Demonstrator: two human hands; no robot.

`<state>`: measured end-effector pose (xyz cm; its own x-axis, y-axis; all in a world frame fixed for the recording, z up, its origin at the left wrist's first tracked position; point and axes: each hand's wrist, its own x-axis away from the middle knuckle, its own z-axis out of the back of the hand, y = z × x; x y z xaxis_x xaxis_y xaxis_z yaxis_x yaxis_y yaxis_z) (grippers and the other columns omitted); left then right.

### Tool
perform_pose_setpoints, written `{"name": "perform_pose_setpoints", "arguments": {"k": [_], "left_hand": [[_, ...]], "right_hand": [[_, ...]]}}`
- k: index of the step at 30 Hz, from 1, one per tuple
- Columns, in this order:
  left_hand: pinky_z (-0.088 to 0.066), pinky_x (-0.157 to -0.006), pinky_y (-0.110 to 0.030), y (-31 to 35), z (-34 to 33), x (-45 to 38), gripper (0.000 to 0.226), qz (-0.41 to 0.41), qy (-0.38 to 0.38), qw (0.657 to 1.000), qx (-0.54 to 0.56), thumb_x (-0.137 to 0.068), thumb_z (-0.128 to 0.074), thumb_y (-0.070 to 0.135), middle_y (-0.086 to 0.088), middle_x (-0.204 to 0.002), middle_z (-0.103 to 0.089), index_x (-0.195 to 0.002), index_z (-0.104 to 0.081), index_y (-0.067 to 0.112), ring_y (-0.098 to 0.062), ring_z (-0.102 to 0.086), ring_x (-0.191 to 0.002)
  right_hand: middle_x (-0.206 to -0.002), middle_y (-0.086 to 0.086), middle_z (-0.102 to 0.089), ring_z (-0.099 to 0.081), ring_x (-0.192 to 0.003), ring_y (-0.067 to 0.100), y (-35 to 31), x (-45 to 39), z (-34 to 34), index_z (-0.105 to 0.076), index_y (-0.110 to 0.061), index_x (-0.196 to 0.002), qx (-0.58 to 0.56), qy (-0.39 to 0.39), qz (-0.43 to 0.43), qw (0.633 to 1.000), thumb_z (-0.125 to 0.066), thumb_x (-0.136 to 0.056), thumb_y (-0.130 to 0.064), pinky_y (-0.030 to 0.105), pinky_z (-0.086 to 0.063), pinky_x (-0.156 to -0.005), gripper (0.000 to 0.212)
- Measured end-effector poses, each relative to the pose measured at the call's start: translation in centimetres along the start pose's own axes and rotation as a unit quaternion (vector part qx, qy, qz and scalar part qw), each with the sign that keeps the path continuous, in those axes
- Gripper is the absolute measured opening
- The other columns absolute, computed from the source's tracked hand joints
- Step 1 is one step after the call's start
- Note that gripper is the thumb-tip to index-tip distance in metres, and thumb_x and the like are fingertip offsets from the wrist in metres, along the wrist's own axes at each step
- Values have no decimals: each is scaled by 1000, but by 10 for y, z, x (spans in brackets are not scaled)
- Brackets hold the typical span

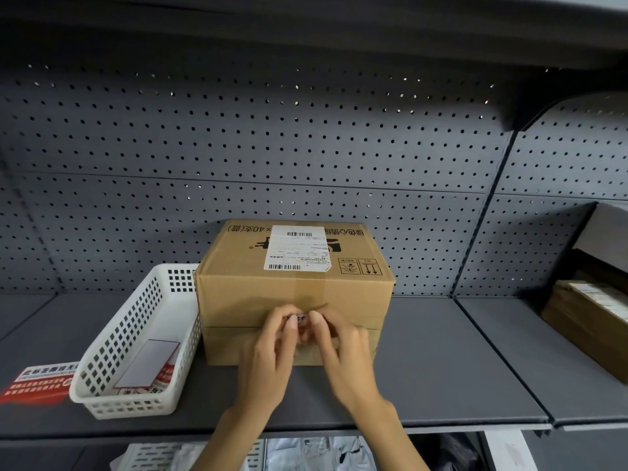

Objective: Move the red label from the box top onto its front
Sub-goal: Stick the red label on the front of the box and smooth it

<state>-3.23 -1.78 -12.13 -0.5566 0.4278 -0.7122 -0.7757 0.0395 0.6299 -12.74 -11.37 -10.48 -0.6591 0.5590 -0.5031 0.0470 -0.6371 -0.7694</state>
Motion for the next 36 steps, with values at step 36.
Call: {"name": "perform_pose_setpoints", "arguments": {"k": [36], "left_hand": [[-59,-78,-22,-23,23,9,25,191,-45,964,182,-98,-50,5,-4,-90,-81,-99,-75,9,-16,-76,-89]], "right_hand": [[-93,0,-82,-78,-87,14,20,1,27,-79,-15,-95,-96,-18,-91,991,-55,-103,-14,37,-62,-88,25]]}}
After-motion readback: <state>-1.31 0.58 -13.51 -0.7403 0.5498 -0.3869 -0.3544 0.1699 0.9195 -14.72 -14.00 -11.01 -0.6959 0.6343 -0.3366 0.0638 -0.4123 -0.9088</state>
